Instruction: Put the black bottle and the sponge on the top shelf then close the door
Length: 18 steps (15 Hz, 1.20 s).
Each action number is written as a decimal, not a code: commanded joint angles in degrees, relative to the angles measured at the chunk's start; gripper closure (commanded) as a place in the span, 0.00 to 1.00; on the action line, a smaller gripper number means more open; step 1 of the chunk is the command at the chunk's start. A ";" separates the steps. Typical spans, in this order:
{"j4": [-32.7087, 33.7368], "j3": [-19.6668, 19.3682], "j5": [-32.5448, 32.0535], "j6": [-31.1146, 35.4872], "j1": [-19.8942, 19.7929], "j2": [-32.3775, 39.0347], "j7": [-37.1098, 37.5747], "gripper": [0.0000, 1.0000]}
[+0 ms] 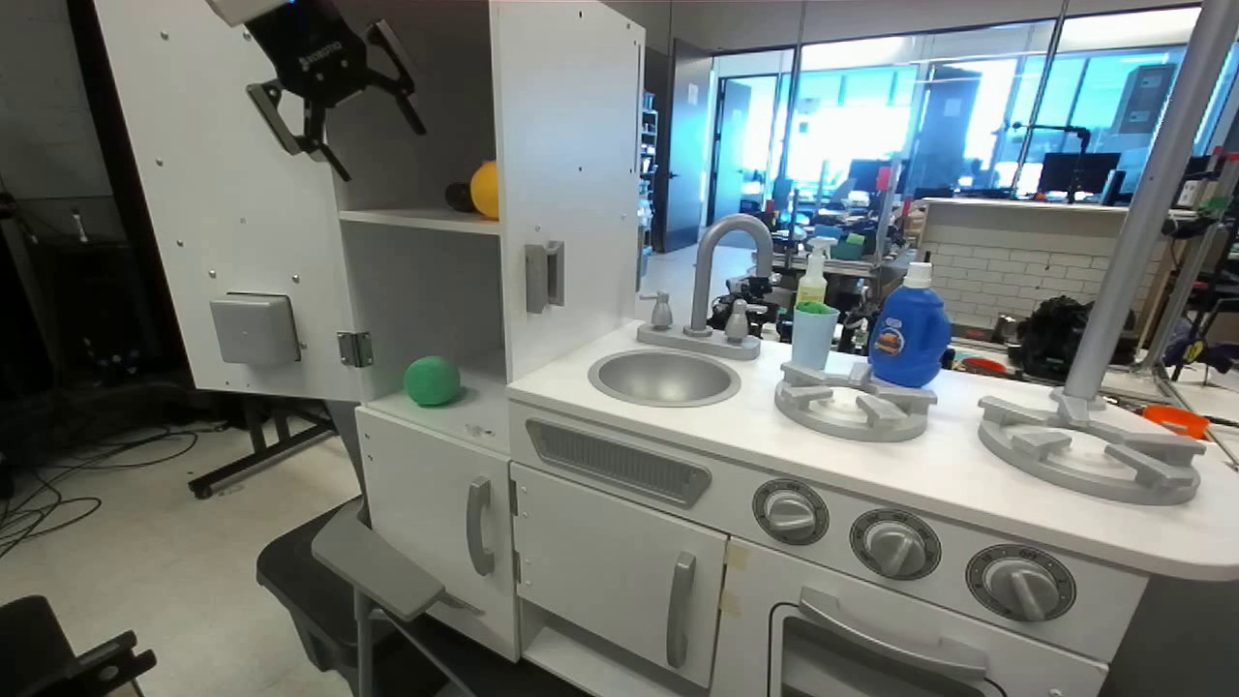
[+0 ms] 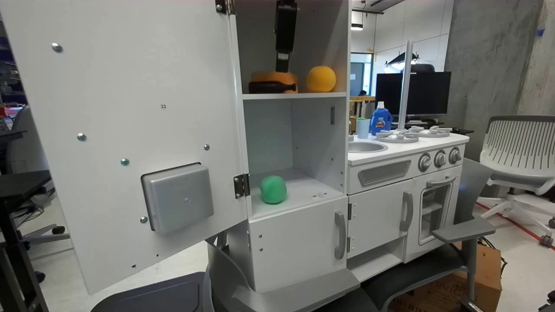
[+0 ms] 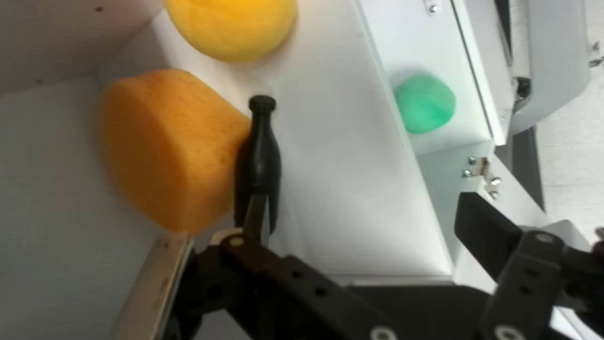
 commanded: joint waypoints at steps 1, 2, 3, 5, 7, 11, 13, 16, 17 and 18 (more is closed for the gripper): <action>1.71 8.92 11.55 -7.57 -5.92 -1.34 -15.50 0.00; 3.60 10.76 14.61 -11.67 -6.72 -1.66 -19.84 0.00; 5.32 11.44 17.15 -14.82 -7.29 -1.84 -24.06 0.00; 8.37 5.94 21.56 -20.70 -1.87 -3.55 -30.80 0.00; 10.98 4.35 25.12 -27.84 -0.84 -7.10 -36.70 0.00; 18.64 0.81 28.21 -44.40 2.36 -10.46 -45.17 0.00; 22.66 -0.27 28.08 -53.04 3.80 -11.17 -48.02 0.00; 27.35 -0.89 26.06 -53.12 5.71 -10.47 -44.91 0.00; 28.36 -0.68 25.73 -48.51 6.38 -9.36 -39.90 0.00; 29.07 -0.60 24.74 -46.37 6.90 -8.32 -38.53 0.00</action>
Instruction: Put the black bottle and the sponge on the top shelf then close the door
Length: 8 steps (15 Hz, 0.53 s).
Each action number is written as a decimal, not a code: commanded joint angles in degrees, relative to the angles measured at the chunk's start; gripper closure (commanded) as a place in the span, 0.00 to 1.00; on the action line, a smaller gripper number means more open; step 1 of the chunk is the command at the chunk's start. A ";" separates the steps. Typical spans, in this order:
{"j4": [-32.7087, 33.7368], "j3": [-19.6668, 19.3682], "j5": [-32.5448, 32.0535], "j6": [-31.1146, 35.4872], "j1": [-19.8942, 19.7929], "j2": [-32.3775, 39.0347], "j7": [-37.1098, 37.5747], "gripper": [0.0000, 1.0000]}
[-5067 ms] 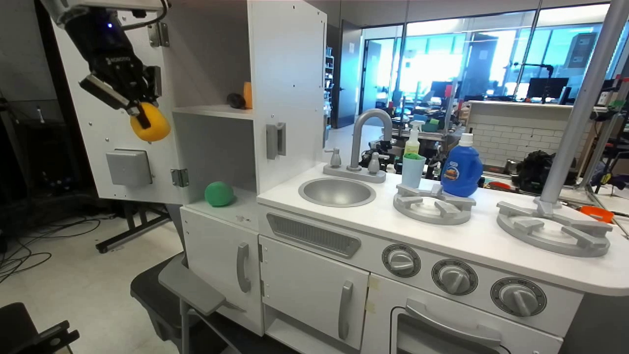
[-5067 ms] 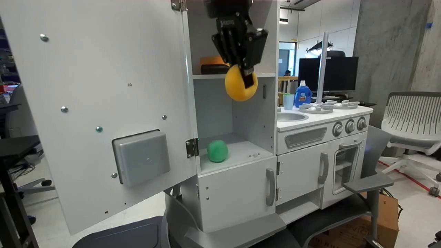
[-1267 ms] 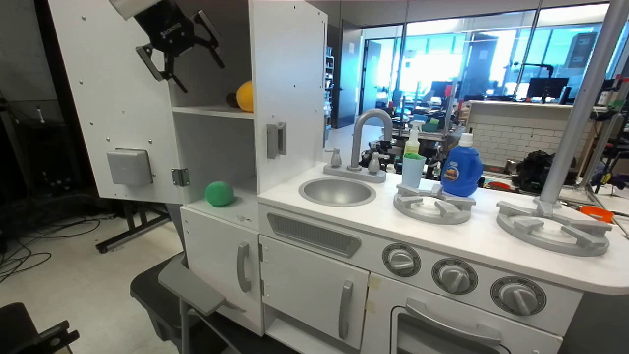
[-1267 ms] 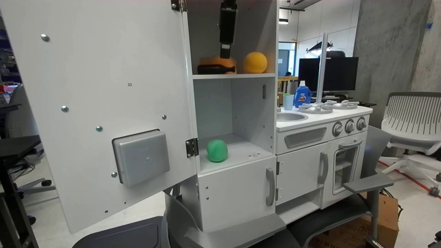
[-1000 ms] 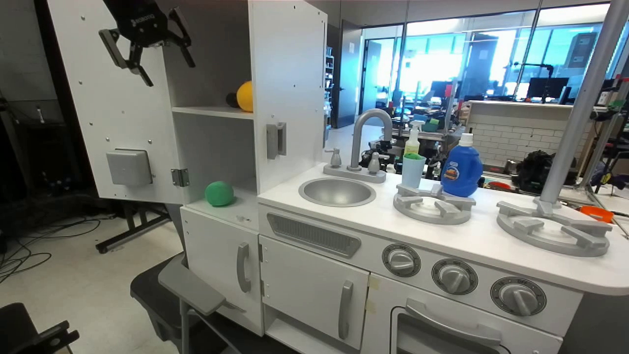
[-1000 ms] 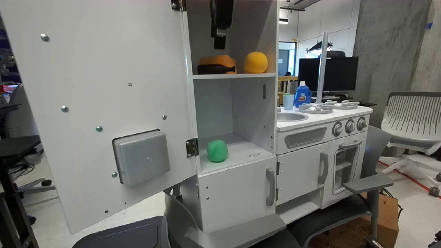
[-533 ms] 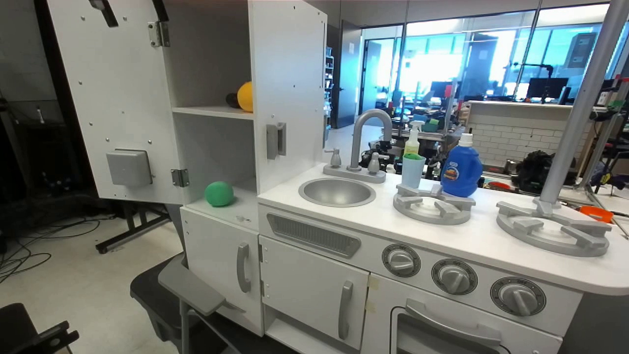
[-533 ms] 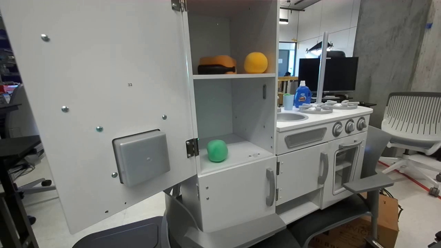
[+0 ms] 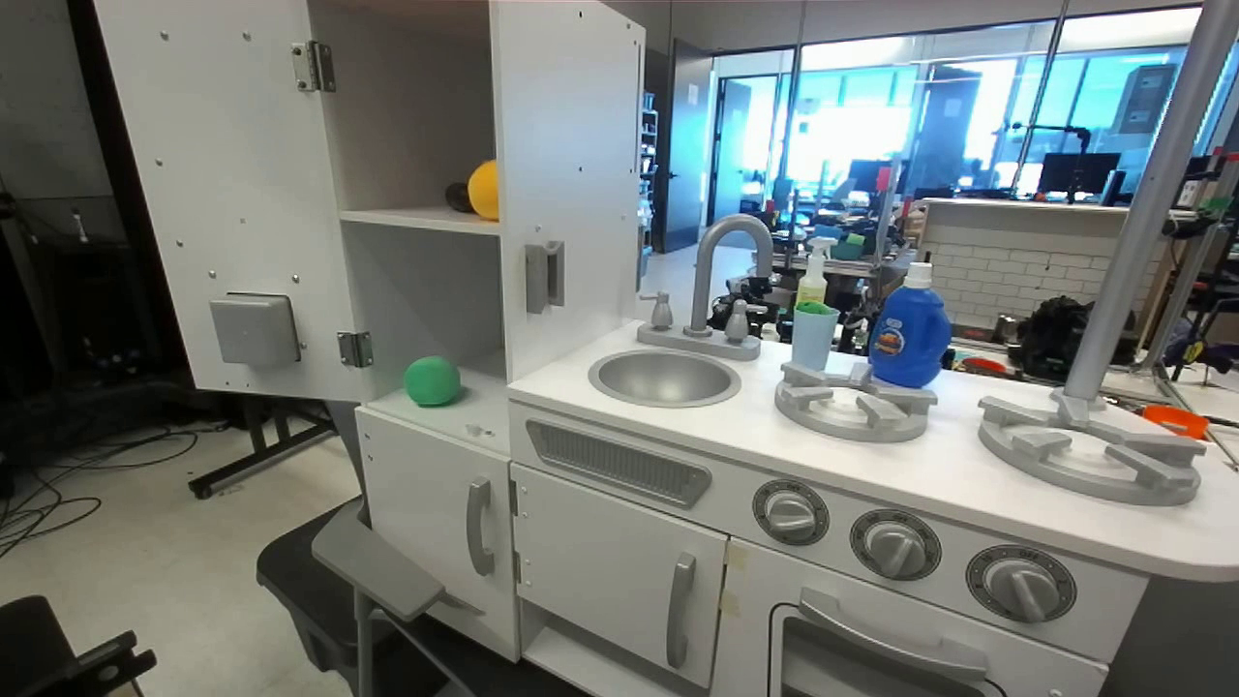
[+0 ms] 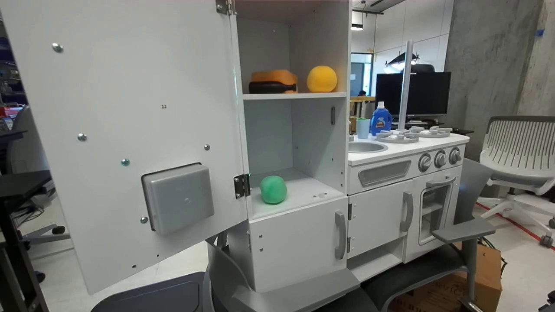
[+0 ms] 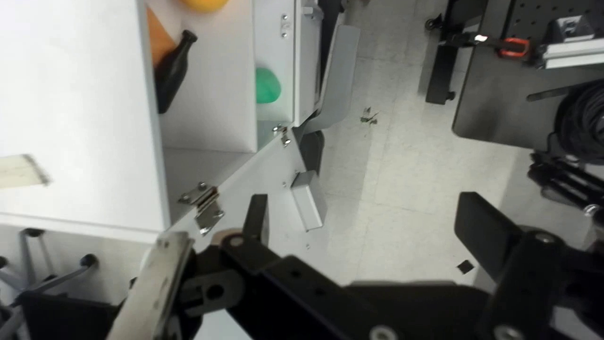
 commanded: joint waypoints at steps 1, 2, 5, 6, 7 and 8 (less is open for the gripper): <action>5.64 -1.02 -2.60 7.41 2.88 5.24 6.91 0.00; 6.98 -0.71 -4.04 9.66 3.62 7.21 9.08 0.00; 13.59 -0.63 -8.63 12.14 6.19 15.14 12.62 0.00; 15.71 -0.71 -9.89 12.05 7.34 17.57 13.53 0.00; 19.33 -1.04 -10.75 11.06 8.30 20.94 13.38 0.00; 21.67 -1.33 -11.00 10.78 9.10 23.01 13.50 0.00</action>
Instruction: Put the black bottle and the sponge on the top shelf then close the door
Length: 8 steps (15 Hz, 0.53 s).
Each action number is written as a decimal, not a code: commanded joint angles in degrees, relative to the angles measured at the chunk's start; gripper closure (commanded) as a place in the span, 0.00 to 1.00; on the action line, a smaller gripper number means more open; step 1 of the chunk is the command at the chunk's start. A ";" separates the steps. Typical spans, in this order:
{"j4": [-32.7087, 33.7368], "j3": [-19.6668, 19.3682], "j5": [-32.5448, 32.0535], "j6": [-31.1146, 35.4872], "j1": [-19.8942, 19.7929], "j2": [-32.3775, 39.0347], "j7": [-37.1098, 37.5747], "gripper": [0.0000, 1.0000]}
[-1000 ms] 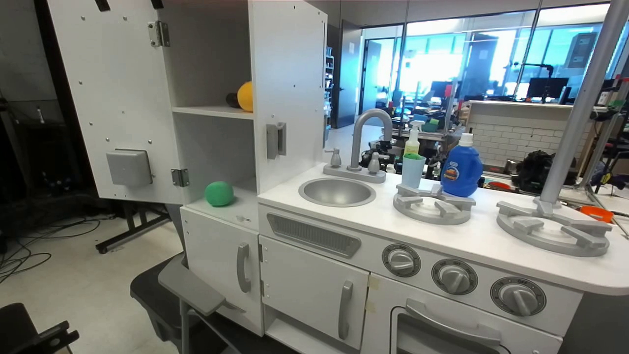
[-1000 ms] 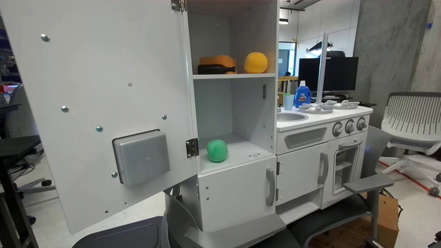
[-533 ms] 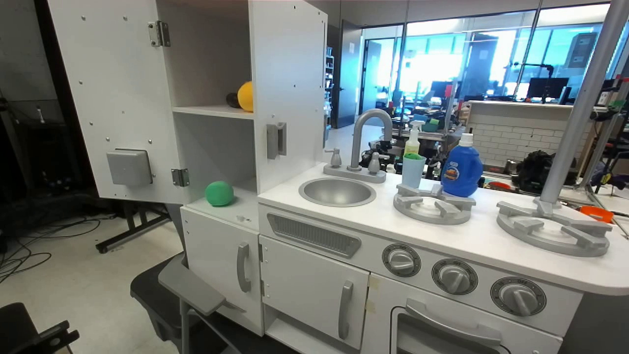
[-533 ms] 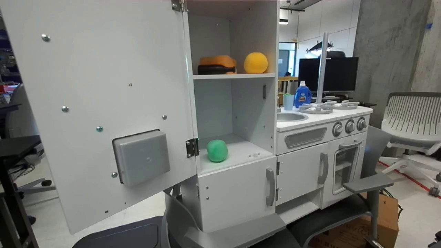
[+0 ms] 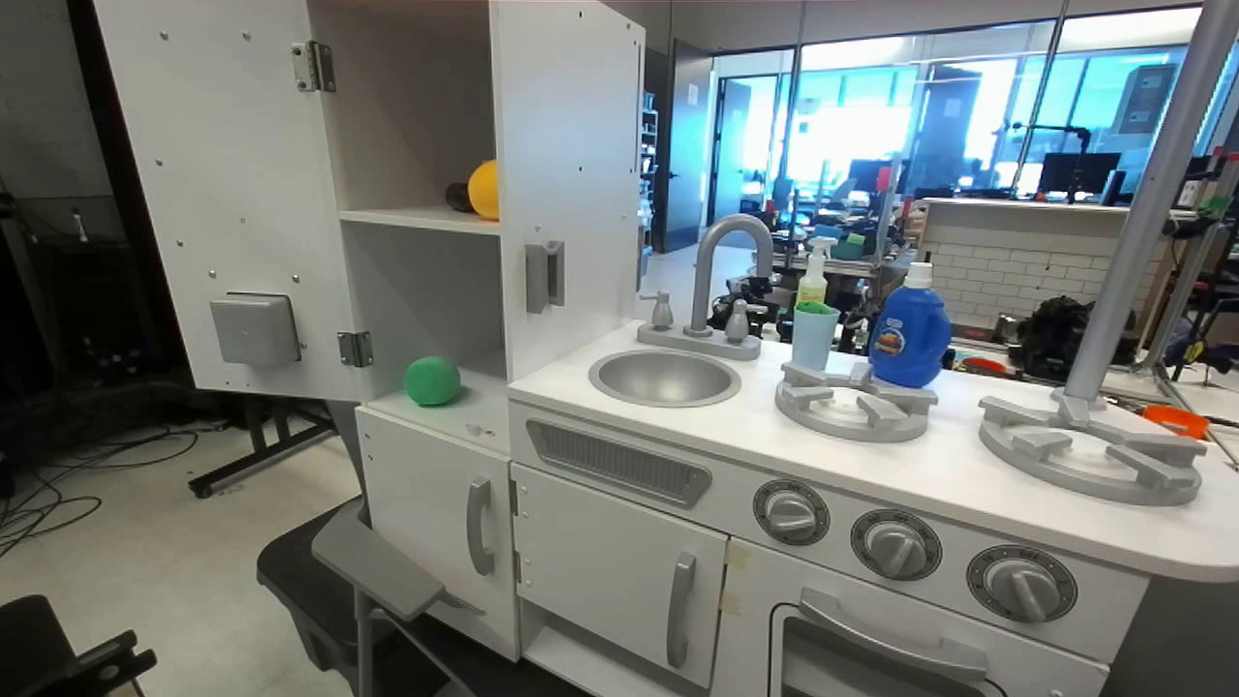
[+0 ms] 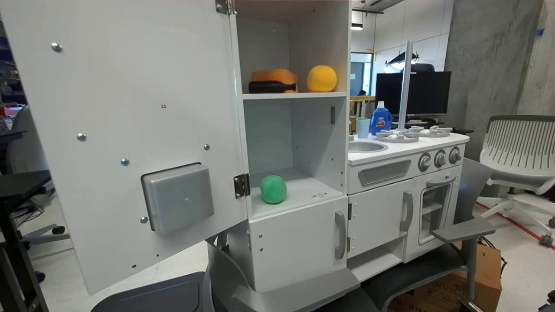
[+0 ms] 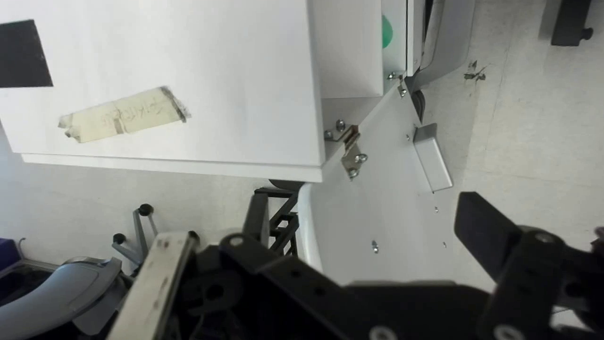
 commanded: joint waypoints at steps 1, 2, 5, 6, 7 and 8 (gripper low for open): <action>13.29 -1.18 -2.17 -3.05 4.47 10.05 0.68 0.00; 15.79 -1.45 -1.04 -3.62 4.51 11.58 -0.79 0.00; 22.86 0.61 0.37 -8.37 3.68 14.08 -4.81 0.00; 25.91 1.00 0.87 -11.67 3.71 15.11 -6.78 0.00; 27.99 1.35 0.78 -15.59 4.48 15.56 -7.98 0.00; 30.35 1.61 1.16 -19.00 4.38 16.49 -9.72 0.00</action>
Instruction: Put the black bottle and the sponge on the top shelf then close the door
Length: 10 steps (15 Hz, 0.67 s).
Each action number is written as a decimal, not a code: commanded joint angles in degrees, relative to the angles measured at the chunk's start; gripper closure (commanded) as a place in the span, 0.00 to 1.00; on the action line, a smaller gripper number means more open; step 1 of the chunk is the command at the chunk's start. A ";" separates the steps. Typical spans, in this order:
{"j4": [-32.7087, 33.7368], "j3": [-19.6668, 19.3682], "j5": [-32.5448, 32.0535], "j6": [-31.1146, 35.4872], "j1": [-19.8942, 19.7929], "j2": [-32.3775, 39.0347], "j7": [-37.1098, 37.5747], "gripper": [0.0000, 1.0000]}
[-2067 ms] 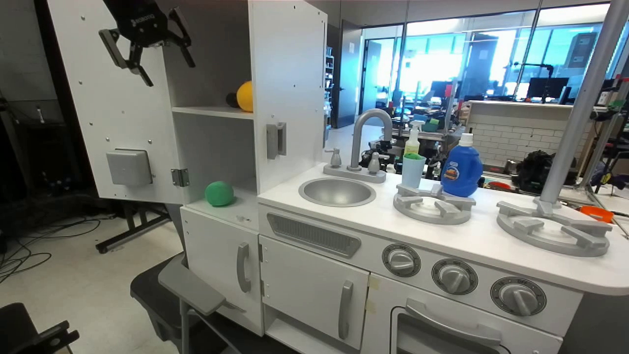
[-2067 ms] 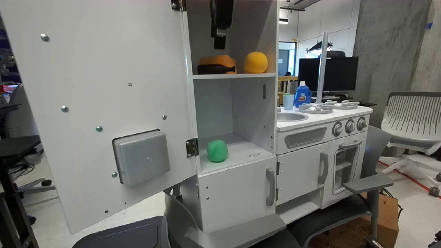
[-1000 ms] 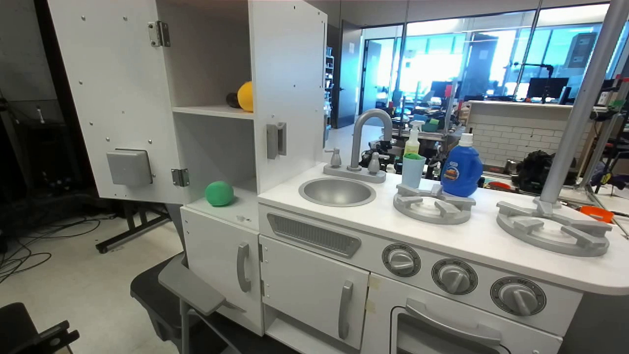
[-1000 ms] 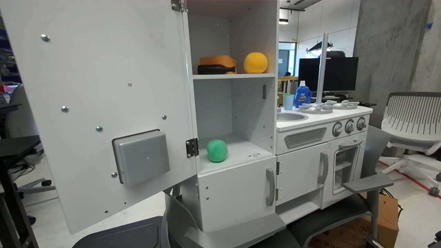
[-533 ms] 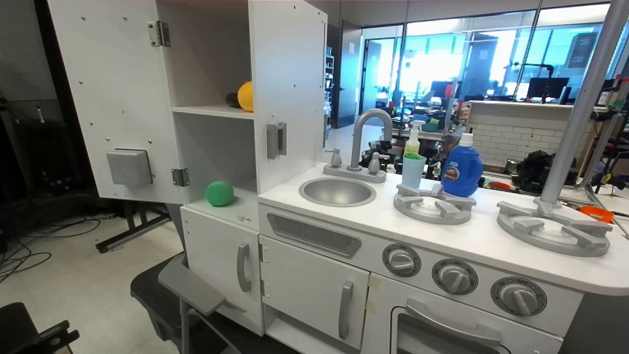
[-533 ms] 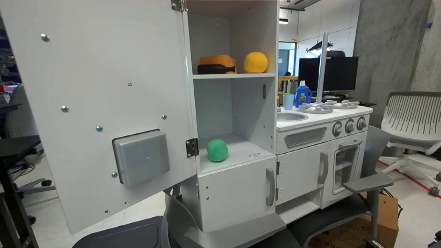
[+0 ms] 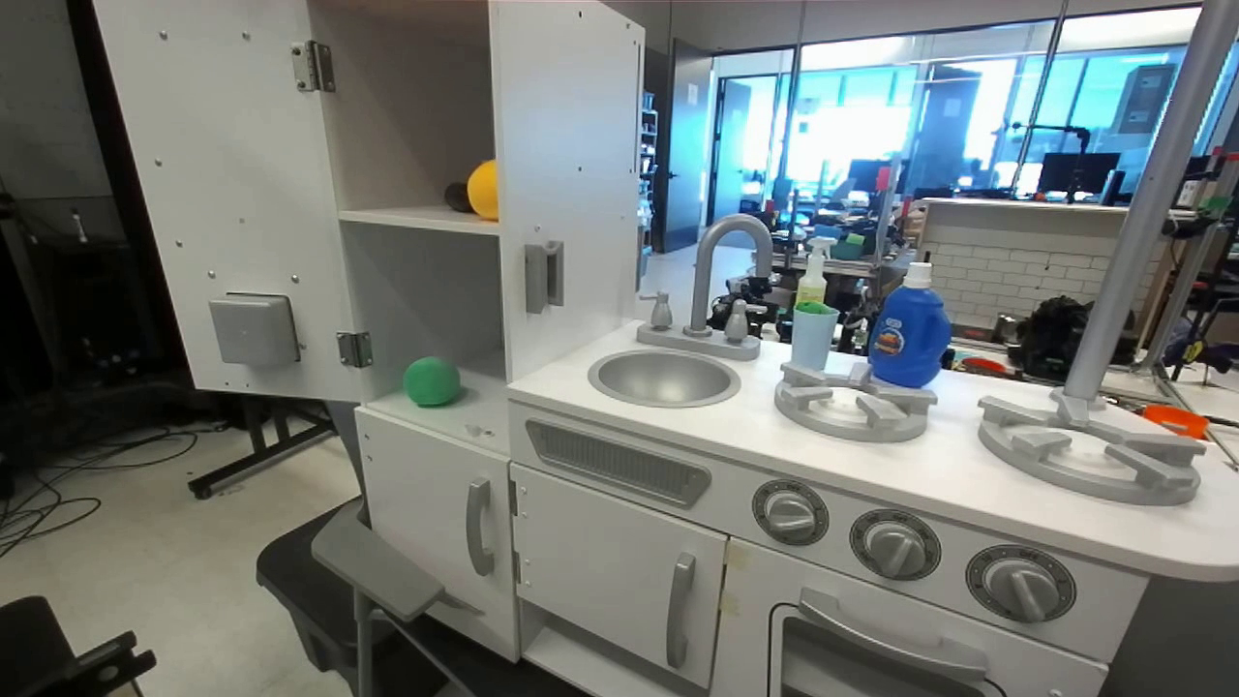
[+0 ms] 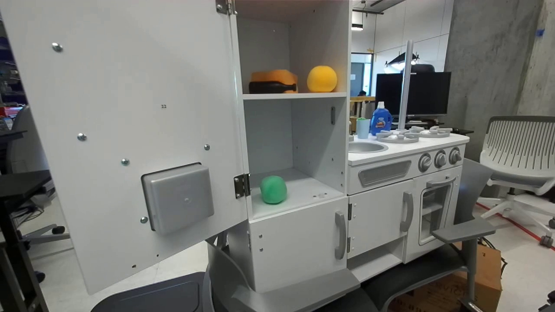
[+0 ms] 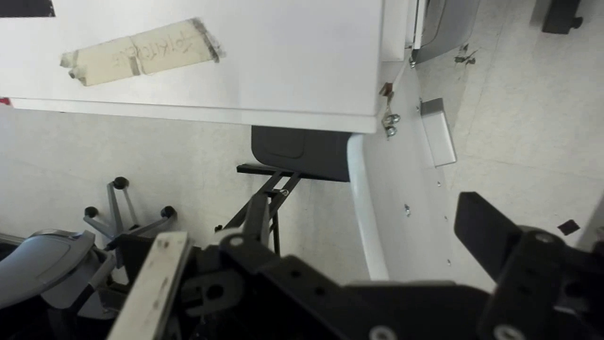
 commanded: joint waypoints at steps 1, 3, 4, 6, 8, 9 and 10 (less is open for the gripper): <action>11.75 1.33 1.88 -12.86 0.77 4.67 -6.89 0.00; 14.84 1.65 1.78 -17.76 1.46 6.38 -8.78 0.00; 16.98 1.57 1.54 -19.25 1.88 7.79 -9.22 0.00; 16.93 -2.45 2.86 -15.68 4.52 8.38 -6.89 0.00; 19.06 -3.87 2.84 -14.92 6.22 9.98 -6.12 0.00; 20.17 -4.64 2.94 -14.02 6.81 10.95 -5.96 0.00; 21.11 -5.28 2.93 -13.53 7.52 11.74 -5.69 0.00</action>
